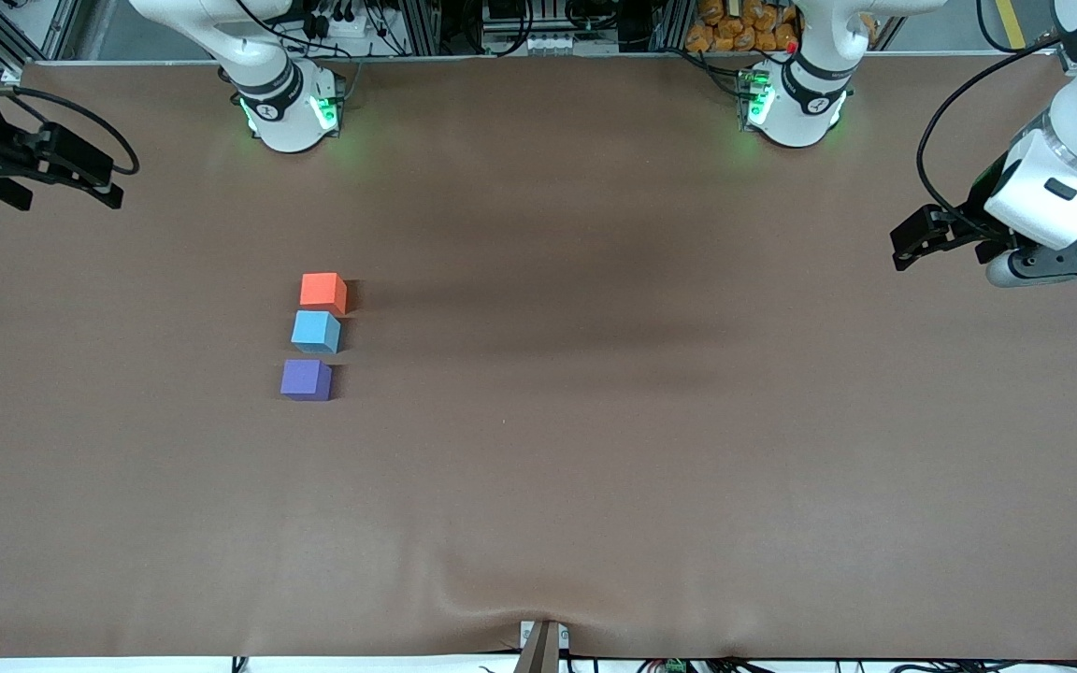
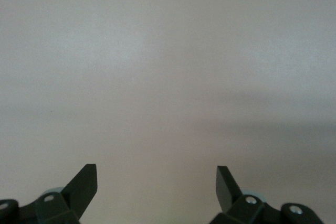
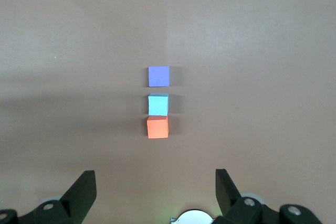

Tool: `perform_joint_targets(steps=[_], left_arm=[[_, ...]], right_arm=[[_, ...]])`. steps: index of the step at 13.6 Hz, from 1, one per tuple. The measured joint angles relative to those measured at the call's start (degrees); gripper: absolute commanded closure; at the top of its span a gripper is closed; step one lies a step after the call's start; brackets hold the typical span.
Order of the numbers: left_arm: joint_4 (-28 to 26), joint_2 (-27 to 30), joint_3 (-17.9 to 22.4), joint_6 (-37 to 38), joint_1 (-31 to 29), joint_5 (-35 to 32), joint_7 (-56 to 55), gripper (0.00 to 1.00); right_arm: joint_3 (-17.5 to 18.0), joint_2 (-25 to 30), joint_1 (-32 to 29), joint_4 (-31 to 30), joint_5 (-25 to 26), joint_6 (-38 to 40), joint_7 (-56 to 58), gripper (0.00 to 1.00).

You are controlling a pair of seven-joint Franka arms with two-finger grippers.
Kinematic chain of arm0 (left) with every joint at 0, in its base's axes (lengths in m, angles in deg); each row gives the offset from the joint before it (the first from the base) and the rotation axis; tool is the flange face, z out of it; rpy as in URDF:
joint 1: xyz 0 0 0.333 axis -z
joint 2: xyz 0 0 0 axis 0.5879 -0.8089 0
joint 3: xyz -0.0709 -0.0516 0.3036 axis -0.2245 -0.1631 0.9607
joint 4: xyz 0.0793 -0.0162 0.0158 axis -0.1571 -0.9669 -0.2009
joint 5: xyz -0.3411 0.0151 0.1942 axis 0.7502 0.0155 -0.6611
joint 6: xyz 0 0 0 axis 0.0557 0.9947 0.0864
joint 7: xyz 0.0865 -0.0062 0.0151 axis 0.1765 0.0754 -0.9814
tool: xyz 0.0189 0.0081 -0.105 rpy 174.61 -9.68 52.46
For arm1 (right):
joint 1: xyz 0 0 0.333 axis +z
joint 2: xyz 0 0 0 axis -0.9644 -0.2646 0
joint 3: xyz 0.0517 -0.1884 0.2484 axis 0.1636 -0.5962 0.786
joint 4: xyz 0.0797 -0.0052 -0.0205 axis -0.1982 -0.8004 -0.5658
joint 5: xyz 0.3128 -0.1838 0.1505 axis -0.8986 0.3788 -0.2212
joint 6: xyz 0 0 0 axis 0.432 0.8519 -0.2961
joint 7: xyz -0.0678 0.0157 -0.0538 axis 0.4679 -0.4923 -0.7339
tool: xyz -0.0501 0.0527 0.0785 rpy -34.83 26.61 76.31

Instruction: Place blue block between orange and purple blocks

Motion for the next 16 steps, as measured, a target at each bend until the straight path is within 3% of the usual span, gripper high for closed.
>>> perform_joint_targets(steps=[4,16], left_arm=[[0.01,0.0,0.12,-0.14,-0.14,0.0,0.0,0.0],[0.09,0.0,0.5,-1.07,-0.44,0.0,0.0,0.0]], right_arm=[[-0.01,1.76,-0.83,-4.23,0.14,-1.4,1.29,0.0],[-2.36,2.16,-0.98,-3.33,0.94,-1.96,9.12,0.0]])
